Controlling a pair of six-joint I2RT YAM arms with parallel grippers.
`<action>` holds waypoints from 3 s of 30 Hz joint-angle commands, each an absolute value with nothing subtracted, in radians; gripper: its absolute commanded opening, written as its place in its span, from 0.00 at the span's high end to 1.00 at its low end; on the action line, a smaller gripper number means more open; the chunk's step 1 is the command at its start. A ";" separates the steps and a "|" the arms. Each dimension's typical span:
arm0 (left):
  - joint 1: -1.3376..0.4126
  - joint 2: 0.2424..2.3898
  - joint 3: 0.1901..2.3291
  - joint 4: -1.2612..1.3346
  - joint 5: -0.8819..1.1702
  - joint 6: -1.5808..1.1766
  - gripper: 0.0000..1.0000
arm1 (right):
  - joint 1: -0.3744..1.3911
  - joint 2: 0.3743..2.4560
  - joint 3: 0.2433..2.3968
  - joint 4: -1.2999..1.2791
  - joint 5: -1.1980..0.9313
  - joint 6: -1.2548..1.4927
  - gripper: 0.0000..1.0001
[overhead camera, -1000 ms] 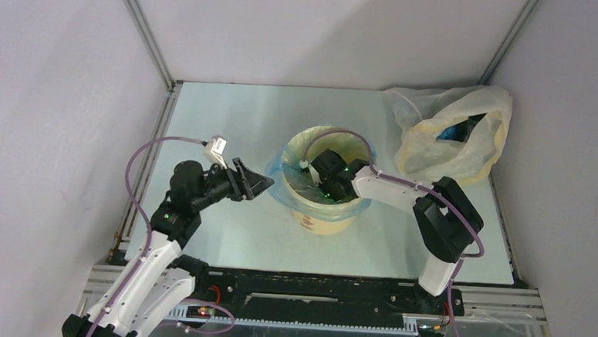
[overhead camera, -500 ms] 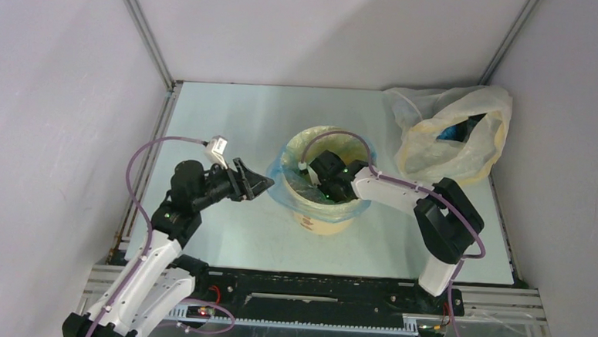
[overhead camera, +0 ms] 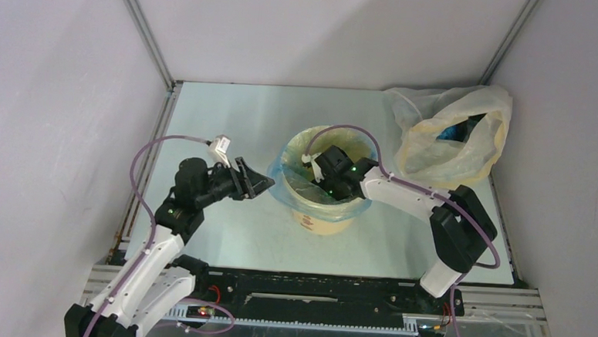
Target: Put the trash bags into the trash bin
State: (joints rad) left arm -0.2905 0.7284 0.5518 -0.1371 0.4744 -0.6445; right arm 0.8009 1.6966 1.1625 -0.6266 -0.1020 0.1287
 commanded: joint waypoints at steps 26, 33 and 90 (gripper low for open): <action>-0.306 0.864 0.483 0.084 0.510 -0.661 0.37 | 0.901 1.595 1.187 -0.566 -0.309 0.152 1.00; -0.316 0.889 0.476 0.113 0.522 -0.670 0.38 | 0.909 1.643 1.239 -0.653 -0.274 0.104 1.00; -0.488 0.712 0.633 -0.140 0.362 -0.648 0.29 | 0.819 1.324 1.284 -0.721 0.031 0.192 0.67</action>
